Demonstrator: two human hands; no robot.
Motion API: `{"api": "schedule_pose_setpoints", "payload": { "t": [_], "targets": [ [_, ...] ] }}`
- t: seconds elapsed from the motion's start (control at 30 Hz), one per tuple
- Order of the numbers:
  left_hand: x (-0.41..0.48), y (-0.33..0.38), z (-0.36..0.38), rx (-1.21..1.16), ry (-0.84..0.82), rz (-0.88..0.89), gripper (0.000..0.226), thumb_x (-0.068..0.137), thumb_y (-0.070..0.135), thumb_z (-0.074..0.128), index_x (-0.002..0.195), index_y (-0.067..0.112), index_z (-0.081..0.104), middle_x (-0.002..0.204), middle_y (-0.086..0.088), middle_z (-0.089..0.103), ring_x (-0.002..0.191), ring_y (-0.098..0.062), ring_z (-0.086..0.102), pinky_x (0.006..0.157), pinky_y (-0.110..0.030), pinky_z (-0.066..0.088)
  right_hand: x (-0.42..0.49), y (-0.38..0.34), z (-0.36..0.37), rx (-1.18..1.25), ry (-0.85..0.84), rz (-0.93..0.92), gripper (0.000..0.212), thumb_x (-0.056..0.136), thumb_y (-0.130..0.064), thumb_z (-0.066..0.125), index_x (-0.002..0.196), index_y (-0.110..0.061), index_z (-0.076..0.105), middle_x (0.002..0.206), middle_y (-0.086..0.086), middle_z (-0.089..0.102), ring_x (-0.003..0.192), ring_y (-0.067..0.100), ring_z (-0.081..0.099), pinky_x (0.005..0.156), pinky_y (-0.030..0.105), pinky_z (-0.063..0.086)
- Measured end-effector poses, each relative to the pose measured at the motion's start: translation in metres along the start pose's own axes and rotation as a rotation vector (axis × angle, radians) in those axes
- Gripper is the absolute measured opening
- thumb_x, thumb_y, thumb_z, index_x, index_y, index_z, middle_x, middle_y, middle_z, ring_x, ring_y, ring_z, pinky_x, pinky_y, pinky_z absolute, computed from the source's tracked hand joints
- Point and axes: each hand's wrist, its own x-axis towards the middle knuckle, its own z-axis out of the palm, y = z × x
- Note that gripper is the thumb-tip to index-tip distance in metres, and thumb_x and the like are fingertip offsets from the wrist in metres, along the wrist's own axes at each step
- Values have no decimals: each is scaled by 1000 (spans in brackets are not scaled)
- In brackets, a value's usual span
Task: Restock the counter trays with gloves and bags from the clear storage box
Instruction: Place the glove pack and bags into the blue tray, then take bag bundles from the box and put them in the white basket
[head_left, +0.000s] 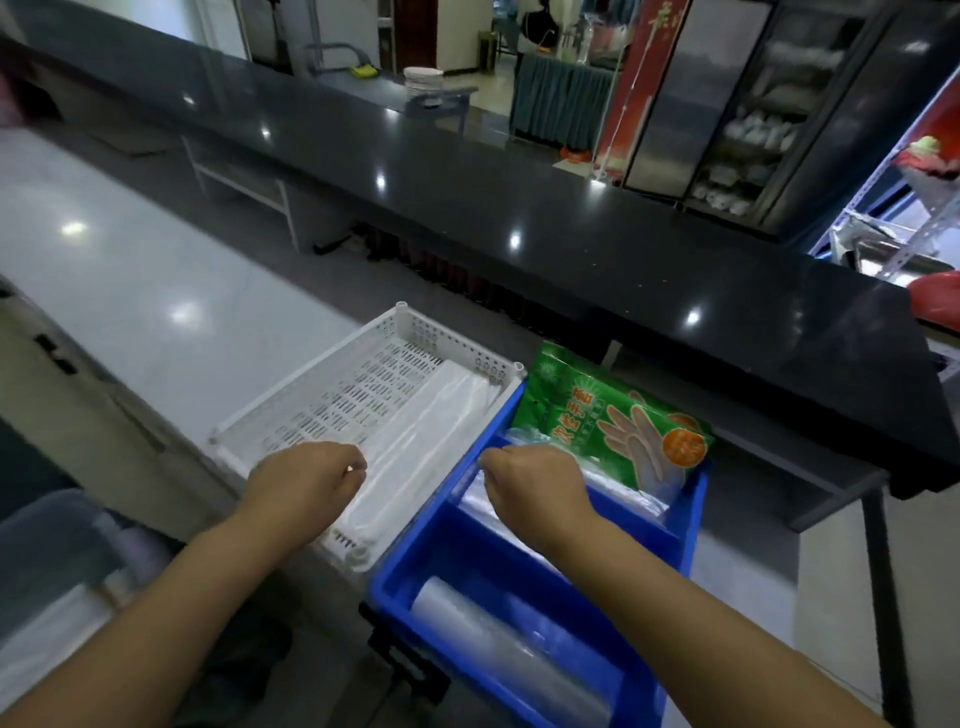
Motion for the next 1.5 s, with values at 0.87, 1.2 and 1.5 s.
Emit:
{"api": "schedule_pose_setpoints", "payload": {
  "t": [0.87, 1.2, 1.5],
  "targets": [
    [-353, -405, -19, -88, -8, -800, 22, 92, 30, 45, 92, 30, 67, 91, 7, 70, 75, -18, 61, 55, -25, 34, 67, -448, 124, 126, -251, -558, 13, 89, -17, 52, 83, -14, 63, 70, 4, 66, 60, 26, 63, 51, 31, 45],
    [-355, -461, 18, -124, -95, -1005, 21, 91, 27, 46, 89, 26, 67, 88, 4, 69, 75, -17, 62, 59, -27, 43, 156, -498, 237, 131, -539, -622, 15, 90, -26, 52, 86, -18, 64, 85, 3, 71, 69, 20, 61, 56, 25, 40],
    [-318, -500, 70, -202, -111, -1112, 21, 92, 31, 47, 97, 28, 67, 86, 6, 69, 71, -13, 60, 52, -23, 33, 199, -539, 331, 45, -882, -730, 23, 92, -18, 46, 105, -19, 65, 109, 8, 68, 96, 26, 64, 79, 31, 50]
  ]
}}
